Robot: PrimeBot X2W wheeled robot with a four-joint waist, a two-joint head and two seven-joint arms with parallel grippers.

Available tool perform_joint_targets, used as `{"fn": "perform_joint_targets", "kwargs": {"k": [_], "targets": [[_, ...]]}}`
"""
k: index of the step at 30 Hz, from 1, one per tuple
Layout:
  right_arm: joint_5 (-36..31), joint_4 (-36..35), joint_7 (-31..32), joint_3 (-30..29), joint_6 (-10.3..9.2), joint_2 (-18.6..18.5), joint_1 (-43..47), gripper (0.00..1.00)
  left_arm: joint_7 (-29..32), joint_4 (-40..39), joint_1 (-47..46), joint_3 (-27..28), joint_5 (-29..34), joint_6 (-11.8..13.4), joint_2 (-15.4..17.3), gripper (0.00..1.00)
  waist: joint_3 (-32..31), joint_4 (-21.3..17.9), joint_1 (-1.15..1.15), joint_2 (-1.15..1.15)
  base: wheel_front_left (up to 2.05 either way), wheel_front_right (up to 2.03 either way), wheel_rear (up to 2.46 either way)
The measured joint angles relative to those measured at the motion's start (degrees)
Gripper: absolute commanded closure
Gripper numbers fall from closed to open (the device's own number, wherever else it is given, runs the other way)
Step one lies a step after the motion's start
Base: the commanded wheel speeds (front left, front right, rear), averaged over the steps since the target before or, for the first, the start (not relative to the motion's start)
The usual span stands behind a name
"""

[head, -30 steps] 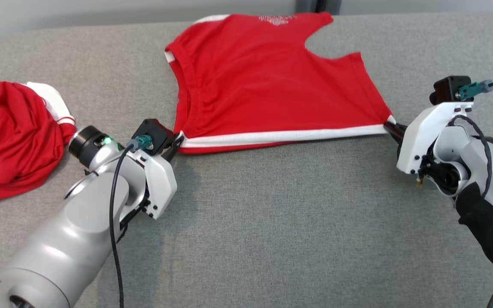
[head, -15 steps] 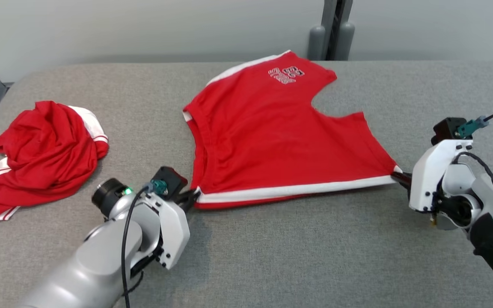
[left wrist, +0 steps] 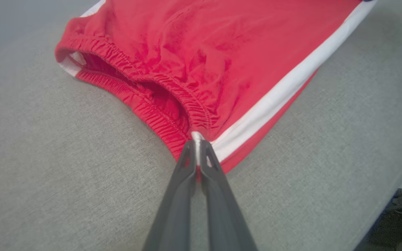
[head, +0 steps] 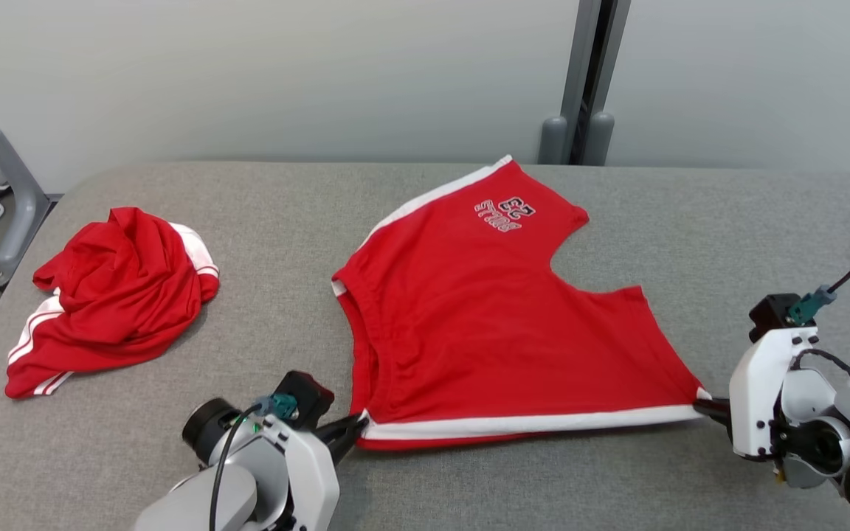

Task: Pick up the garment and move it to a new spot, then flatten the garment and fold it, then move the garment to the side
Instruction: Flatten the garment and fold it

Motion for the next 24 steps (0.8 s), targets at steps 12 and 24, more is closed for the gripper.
{"fn": "perform_joint_targets", "kwargs": {"k": [12, 24], "targets": [[5.3, -8.7, 5.7, 0.3, 0.00, -7.3, 7.3, 1.00, 4.9, -15.1, 7.9, -0.5, -3.1, 3.1, 6.4, 1.00, -3.9, 0.1, 0.00, 0.00, 0.00, 0.00, 0.00], [10.6, -18.7, 12.1, -2.6, 0.00, -15.4, 13.4, 1.00, 10.1, -28.5, 13.7, -1.0, -7.9, 3.2, 11.6, 1.00, -4.3, 0.6, 0.00, 0.00, 0.00, 0.00, 0.00]]}}
